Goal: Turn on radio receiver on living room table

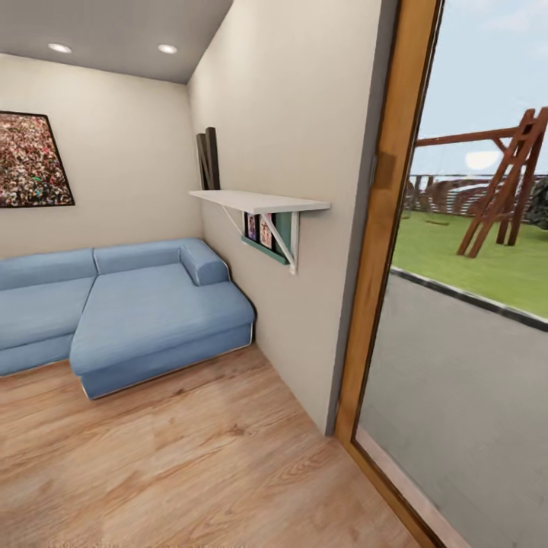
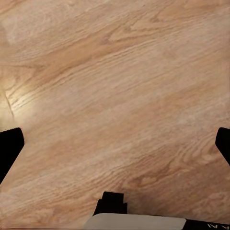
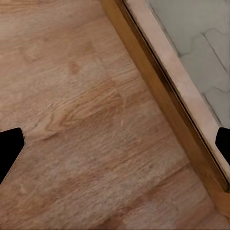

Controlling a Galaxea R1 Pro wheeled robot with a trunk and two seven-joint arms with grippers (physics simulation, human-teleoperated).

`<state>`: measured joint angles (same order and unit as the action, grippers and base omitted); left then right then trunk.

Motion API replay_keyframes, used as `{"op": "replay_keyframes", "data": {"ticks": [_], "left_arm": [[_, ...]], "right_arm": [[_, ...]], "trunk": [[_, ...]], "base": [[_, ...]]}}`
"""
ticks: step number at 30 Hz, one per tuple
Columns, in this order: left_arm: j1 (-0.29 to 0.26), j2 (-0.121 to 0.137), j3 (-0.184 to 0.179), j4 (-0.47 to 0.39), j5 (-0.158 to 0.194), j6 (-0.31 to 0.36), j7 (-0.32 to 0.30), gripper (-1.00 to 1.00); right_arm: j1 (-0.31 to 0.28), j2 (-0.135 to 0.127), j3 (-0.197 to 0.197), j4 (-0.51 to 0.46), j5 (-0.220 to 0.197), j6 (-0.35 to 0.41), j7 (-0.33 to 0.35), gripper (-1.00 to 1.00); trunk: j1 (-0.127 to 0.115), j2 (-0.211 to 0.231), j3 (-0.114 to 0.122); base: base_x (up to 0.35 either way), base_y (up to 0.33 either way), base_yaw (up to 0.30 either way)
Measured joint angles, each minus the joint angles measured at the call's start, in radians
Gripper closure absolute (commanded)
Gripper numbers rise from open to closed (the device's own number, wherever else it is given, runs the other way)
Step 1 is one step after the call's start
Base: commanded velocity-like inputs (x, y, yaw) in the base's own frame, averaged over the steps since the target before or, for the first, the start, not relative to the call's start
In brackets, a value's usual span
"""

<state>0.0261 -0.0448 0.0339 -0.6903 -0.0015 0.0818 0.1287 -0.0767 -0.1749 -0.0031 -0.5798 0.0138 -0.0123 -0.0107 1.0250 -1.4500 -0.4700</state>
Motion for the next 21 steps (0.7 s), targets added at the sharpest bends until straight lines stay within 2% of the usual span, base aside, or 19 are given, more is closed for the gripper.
{"op": "replay_keyframes", "data": {"ticks": [21], "left_arm": [[0.0,0.007,0.005,0.0,-0.001,-0.003,0.0,-1.0]], "right_arm": [[0.0,0.0,0.0,0.0,0.0,0.0,0.0,-1.0]], "trunk": [[0.0,0.0,0.0]], "base": [[0.0,0.0,0.267]]}}
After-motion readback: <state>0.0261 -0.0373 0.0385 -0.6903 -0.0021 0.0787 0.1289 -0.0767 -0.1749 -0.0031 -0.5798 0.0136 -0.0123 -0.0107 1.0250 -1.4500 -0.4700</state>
